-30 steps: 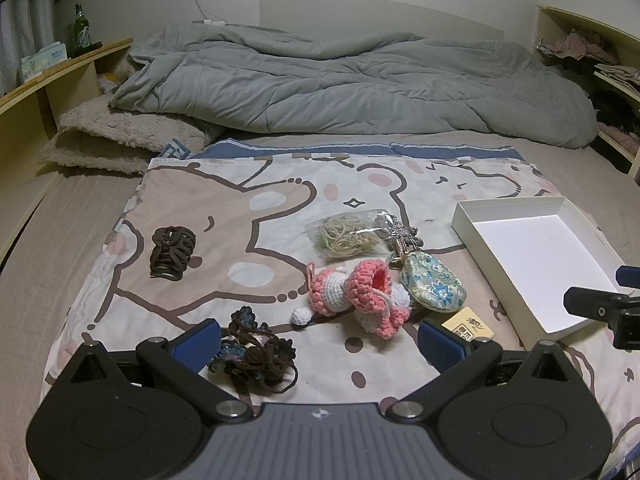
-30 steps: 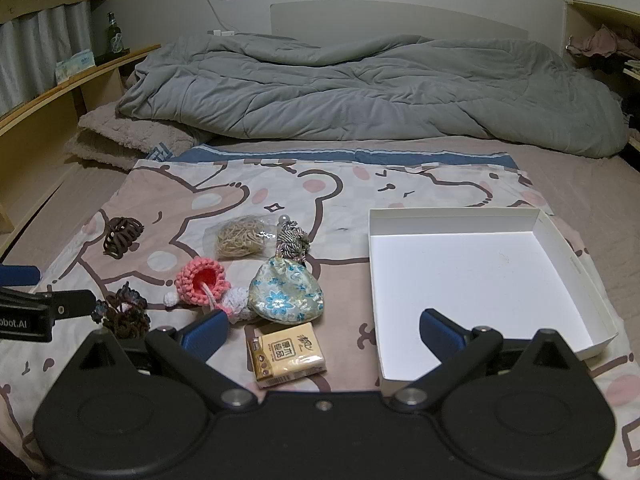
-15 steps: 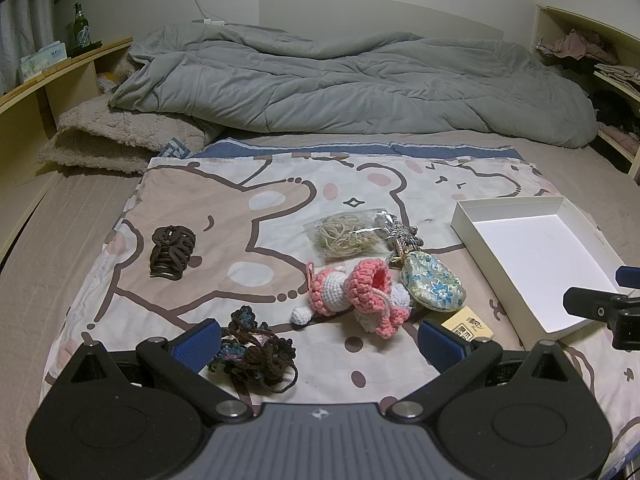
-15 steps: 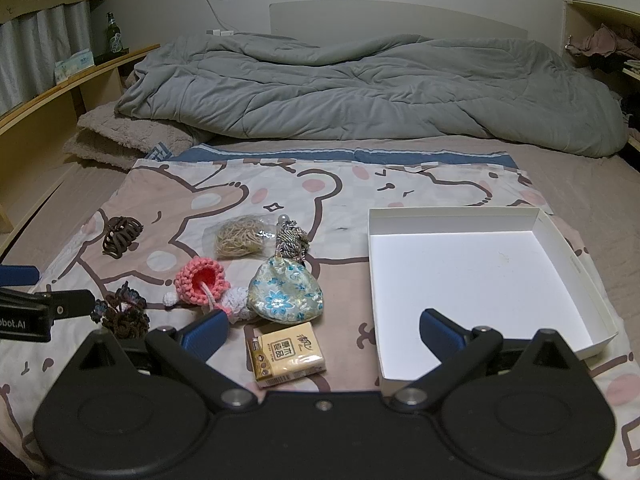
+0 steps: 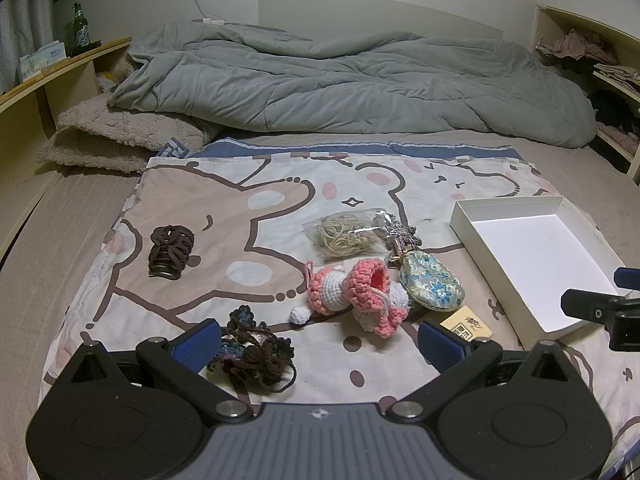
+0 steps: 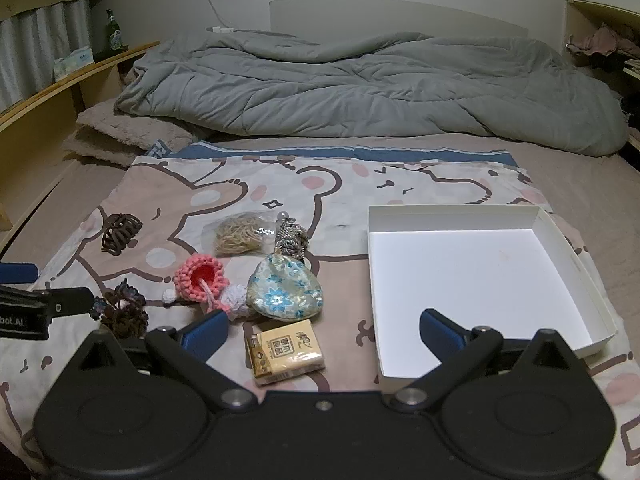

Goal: Organize objects

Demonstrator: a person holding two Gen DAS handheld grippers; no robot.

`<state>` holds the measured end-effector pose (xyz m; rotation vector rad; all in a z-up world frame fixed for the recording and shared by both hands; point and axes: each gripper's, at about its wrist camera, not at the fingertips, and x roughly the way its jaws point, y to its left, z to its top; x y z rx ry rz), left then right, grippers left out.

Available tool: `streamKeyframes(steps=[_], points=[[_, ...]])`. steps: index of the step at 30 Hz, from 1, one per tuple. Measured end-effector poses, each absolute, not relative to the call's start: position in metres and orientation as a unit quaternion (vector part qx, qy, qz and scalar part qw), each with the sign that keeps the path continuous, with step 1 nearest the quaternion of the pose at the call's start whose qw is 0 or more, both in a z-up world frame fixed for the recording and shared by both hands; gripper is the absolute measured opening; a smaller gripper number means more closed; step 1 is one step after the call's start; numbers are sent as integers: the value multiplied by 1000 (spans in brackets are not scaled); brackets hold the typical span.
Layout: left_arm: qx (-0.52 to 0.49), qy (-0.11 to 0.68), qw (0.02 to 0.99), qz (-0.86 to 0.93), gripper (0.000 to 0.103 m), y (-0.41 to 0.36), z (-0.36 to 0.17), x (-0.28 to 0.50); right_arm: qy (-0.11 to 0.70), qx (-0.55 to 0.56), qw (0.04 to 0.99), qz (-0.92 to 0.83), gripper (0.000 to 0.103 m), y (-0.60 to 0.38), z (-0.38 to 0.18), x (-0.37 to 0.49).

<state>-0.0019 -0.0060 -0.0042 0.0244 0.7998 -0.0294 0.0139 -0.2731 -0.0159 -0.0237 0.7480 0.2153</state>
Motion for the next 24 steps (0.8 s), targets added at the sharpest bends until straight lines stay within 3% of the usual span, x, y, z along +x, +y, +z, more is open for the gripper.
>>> streamKeyframes(steps=[24], points=[[-11, 371, 928, 27, 103, 20, -1, 22, 356, -1, 927, 117, 103, -273, -16, 31]])
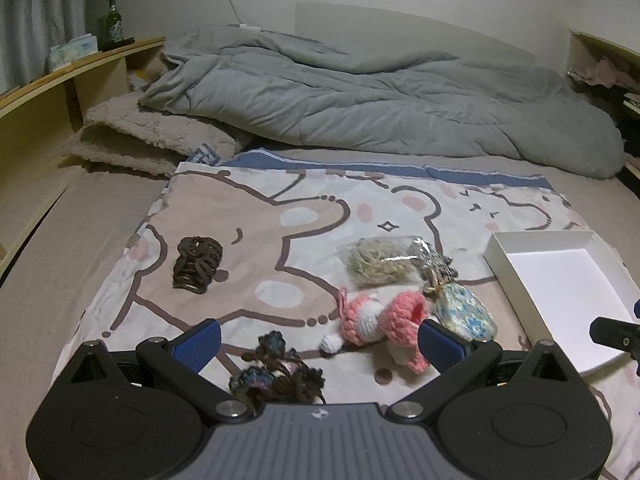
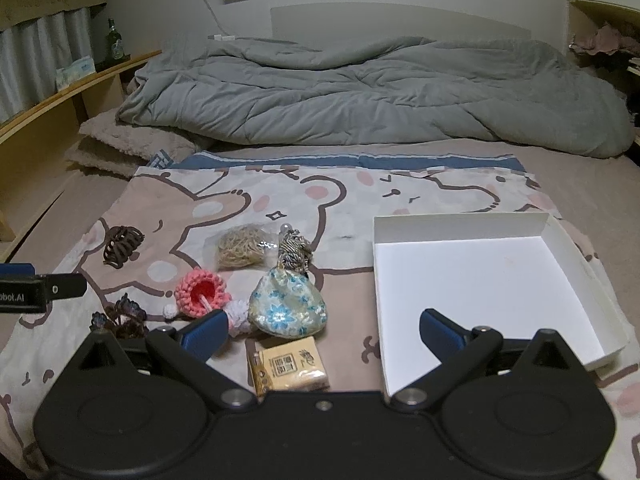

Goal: Organize objects

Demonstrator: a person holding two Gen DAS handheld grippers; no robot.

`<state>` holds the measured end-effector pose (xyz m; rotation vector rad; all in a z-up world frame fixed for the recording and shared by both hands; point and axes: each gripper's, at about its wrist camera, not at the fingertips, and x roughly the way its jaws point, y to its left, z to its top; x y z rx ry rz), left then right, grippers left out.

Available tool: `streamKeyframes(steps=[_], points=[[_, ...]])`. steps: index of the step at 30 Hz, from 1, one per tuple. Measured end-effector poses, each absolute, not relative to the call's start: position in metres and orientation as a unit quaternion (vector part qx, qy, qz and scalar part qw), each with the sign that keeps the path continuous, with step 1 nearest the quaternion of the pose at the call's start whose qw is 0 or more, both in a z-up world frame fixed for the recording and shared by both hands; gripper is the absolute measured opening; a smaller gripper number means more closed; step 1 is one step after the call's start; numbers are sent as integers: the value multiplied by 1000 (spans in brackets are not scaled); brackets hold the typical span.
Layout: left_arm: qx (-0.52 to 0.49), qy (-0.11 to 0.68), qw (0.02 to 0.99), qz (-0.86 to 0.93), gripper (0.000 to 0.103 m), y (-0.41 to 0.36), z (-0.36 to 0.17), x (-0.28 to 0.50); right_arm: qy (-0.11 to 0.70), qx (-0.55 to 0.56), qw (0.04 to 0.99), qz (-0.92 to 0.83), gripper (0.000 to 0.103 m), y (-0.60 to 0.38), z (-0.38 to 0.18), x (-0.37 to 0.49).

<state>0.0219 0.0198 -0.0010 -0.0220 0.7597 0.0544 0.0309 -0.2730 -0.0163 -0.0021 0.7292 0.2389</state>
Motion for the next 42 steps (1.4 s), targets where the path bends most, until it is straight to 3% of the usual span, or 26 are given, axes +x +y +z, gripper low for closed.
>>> streamKeyframes(steps=[17, 23, 42], points=[[13, 384, 923, 22, 103, 58, -42, 69, 343, -18, 925, 161, 103, -266, -43, 76], [9, 416, 909, 8, 103, 66, -61, 86, 375, 20, 909, 180, 103, -267, -70, 109], [-97, 501, 860, -32, 103, 104, -113, 123, 496, -17, 832, 247, 103, -239, -137, 122]])
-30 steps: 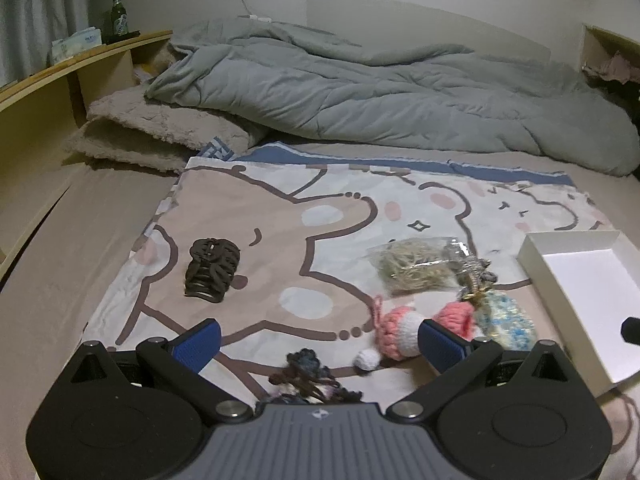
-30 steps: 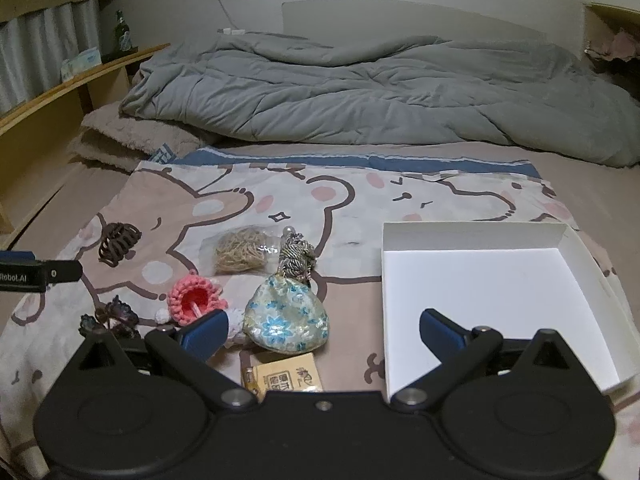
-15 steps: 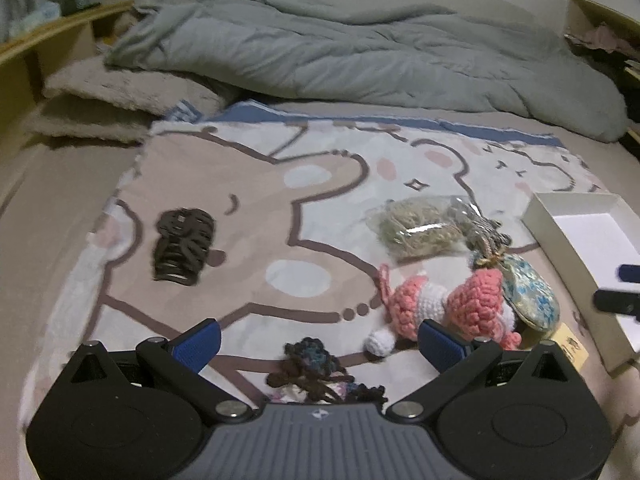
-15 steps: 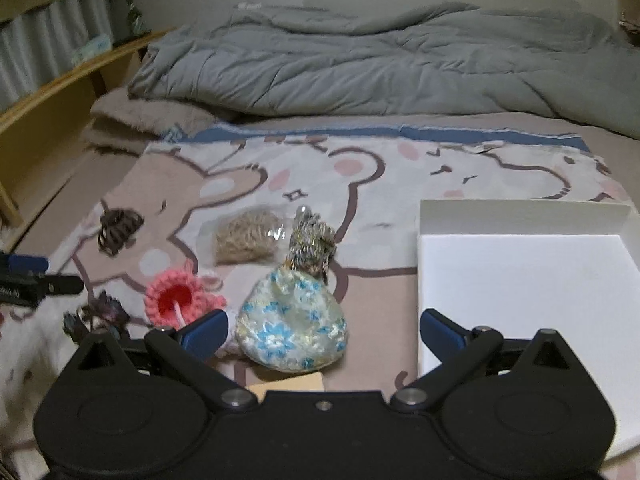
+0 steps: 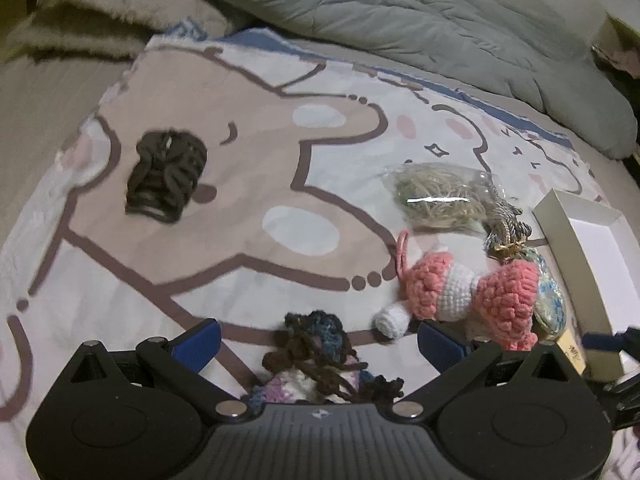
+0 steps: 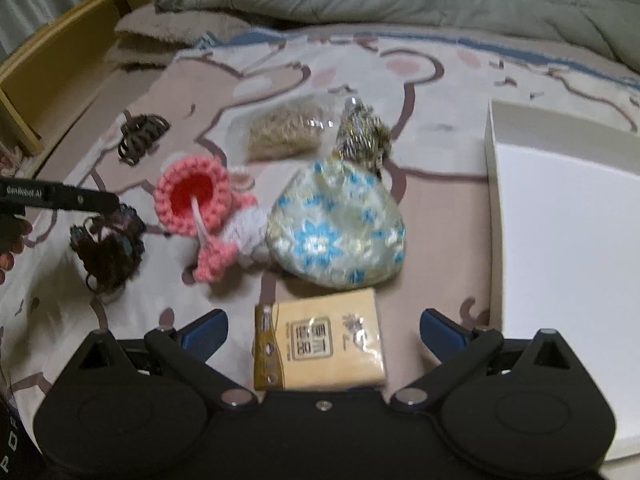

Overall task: Organize objects
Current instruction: 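Grasp the dark crocheted bundle with left tool while right tool grasps yellow tissue pack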

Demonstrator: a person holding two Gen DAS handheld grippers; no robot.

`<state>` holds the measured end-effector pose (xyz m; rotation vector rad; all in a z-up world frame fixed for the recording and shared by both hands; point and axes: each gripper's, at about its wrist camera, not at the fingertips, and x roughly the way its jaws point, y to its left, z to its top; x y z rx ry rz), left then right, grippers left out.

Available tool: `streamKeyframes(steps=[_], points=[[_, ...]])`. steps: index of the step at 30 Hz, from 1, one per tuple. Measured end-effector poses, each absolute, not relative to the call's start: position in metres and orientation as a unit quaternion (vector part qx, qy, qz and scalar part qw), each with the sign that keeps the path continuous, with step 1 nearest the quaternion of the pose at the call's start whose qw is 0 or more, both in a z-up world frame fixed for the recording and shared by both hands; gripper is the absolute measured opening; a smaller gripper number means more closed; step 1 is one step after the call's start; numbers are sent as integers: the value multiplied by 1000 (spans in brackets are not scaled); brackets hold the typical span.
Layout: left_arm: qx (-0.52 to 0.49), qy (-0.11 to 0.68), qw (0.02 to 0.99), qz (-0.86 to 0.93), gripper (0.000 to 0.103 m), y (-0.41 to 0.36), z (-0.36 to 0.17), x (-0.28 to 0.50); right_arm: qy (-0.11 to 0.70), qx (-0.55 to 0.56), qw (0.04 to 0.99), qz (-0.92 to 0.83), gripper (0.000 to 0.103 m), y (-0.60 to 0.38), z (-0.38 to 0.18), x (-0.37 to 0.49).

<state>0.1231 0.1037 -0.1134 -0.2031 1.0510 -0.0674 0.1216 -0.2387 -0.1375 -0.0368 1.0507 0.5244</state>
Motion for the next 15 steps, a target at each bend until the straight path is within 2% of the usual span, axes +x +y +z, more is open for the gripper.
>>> streamKeyframes(steps=[3, 9, 10, 12, 15], points=[[-122, 512, 849, -48, 102, 106, -116, 122, 518, -13, 821, 239, 103, -236, -142, 122], [-125, 523, 840, -70, 90, 102, -118, 117, 527, -48, 814, 239, 102, -222, -144, 113], [-119, 526, 839, -72, 87, 101, -118, 116, 526, -58, 815, 237, 100, -220, -144, 112], [-108, 530, 837, -81, 85, 98, -118, 114, 531, -64, 812, 234, 87, -219, -147, 113], [-85, 531, 838, -93, 84, 94, -118, 111, 540, -57, 806, 234, 83, -219, -149, 114]])
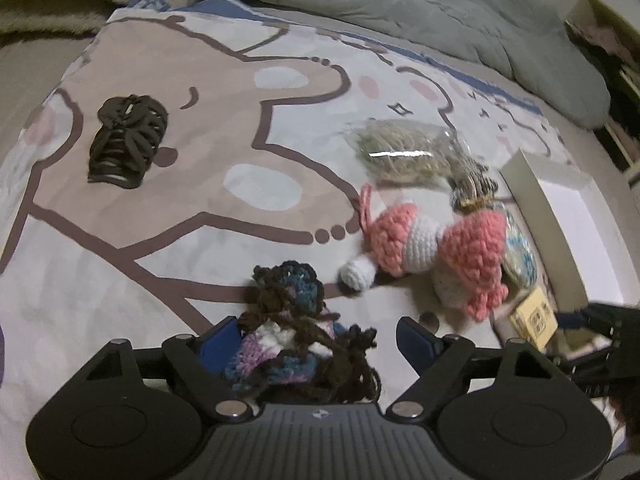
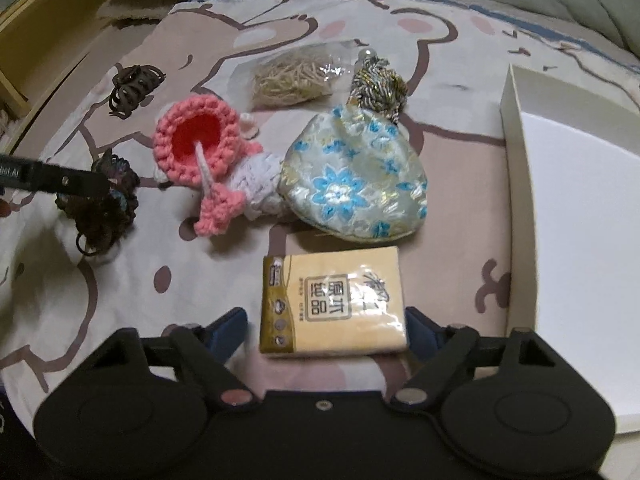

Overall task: Organize objects
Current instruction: 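Grasp the dark crocheted bundle with left tool while right tool grasps yellow tissue pack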

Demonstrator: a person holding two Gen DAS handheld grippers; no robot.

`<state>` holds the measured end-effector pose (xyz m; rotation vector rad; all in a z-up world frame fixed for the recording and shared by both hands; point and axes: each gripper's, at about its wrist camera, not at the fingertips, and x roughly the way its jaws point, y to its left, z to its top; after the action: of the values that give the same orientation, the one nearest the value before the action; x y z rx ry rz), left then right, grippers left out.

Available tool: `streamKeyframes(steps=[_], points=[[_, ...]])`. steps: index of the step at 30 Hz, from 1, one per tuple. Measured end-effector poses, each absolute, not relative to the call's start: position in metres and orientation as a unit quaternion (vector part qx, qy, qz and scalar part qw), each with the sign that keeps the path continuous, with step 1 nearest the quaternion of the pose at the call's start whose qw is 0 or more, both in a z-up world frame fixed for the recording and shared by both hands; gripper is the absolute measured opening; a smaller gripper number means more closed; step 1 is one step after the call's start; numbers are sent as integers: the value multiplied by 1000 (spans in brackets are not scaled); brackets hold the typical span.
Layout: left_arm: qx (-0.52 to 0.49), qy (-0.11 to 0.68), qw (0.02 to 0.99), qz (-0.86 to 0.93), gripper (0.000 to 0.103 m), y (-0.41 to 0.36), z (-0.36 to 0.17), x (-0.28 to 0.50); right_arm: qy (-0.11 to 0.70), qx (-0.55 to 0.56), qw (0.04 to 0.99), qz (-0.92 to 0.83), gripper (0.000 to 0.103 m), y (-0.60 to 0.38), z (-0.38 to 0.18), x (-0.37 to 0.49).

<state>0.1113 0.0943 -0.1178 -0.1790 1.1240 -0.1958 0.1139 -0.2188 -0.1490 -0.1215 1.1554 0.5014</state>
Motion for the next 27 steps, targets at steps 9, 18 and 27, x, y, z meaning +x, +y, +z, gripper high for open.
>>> streamKeyframes(steps=[9, 18, 27], points=[[22, 550, 828, -106, 81, 73, -126, 105, 542, -37, 810, 221, 78, -223, -148, 117], [26, 563, 821, -91, 52, 75, -125, 103, 533, -45, 814, 224, 73, -221, -149, 115], [4, 529, 846, -70, 46, 78, -102, 91, 503, -33, 831, 235, 73, -224, -122, 110]])
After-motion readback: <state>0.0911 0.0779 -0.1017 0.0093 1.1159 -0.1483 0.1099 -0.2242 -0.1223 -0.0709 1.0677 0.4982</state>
